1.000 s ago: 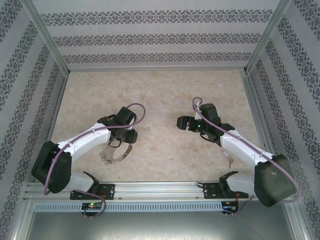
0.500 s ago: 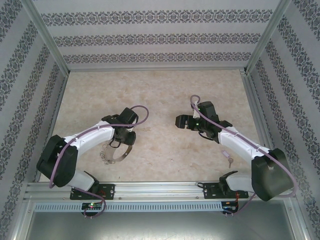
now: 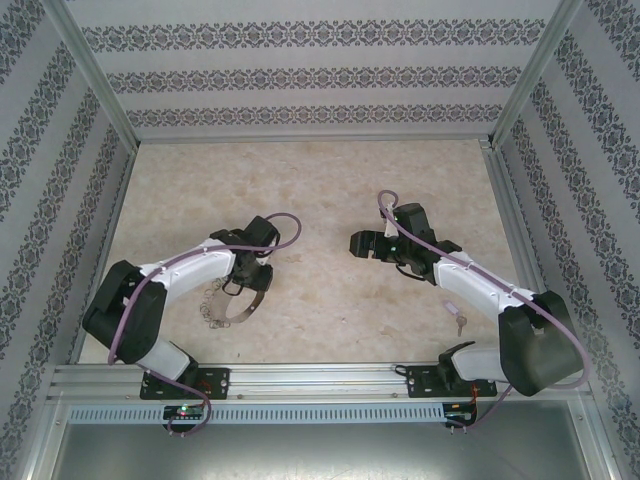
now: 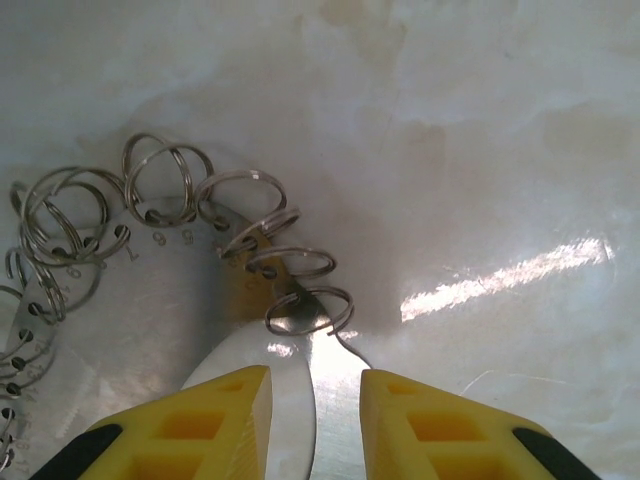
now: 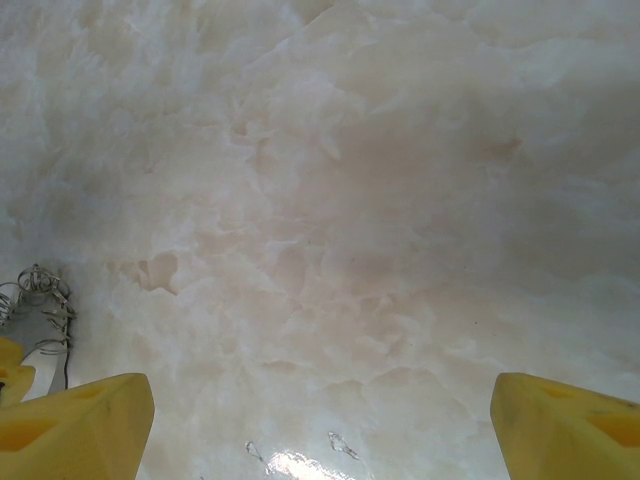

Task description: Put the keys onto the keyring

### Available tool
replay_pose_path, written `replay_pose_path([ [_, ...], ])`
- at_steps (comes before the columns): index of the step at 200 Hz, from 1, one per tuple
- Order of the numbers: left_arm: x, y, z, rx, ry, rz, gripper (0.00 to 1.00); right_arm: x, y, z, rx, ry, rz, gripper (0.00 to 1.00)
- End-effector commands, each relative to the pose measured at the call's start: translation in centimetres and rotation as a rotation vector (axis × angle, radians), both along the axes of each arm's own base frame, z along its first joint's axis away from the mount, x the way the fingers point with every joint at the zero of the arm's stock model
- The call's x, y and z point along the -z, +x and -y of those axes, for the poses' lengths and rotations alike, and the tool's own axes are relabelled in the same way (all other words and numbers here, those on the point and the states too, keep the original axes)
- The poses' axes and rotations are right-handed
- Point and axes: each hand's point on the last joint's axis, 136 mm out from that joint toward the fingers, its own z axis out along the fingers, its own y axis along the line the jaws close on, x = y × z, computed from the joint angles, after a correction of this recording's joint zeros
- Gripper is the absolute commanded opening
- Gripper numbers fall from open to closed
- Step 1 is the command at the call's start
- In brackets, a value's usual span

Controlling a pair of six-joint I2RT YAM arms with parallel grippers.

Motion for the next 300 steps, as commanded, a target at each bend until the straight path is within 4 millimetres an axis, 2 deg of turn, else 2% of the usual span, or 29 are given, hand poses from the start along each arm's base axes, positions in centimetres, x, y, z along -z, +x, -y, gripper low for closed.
replay_pose_path([
  [1,-0.4,0.8,0.3,0.029,0.017,0.025,0.30,-1.1,0.7,-0.6,-0.019,0.016,0.037,0.88],
  [144,0.3,1.3,0.7,0.048,0.031,-0.005,0.30,-0.9,0.7,-0.3,-0.007,0.008,0.040,0.87],
  [173,0.2,1.3,0.9,0.051,0.028,-0.008,0.25,-0.8,0.7,-0.3,-0.005,0.006,0.038,0.88],
  [220,-0.6,1.1,1.2,0.050,0.001,-0.009,0.20,-0.7,0.8,-0.2,0.000,0.005,0.037,0.87],
  [269,-1.2,-0.6,2.5,0.077,-0.068,-0.057,0.20,-0.6,0.8,-0.1,0.008,0.003,0.035,0.87],
  [293,-1.7,-0.4,2.1,0.057,-0.045,-0.015,0.21,-0.7,0.7,-0.2,0.007,0.013,0.035,0.88],
  [300,-2.0,-0.2,2.0,0.047,-0.044,0.010,0.24,-0.7,0.7,-0.2,0.006,0.015,0.036,0.87],
])
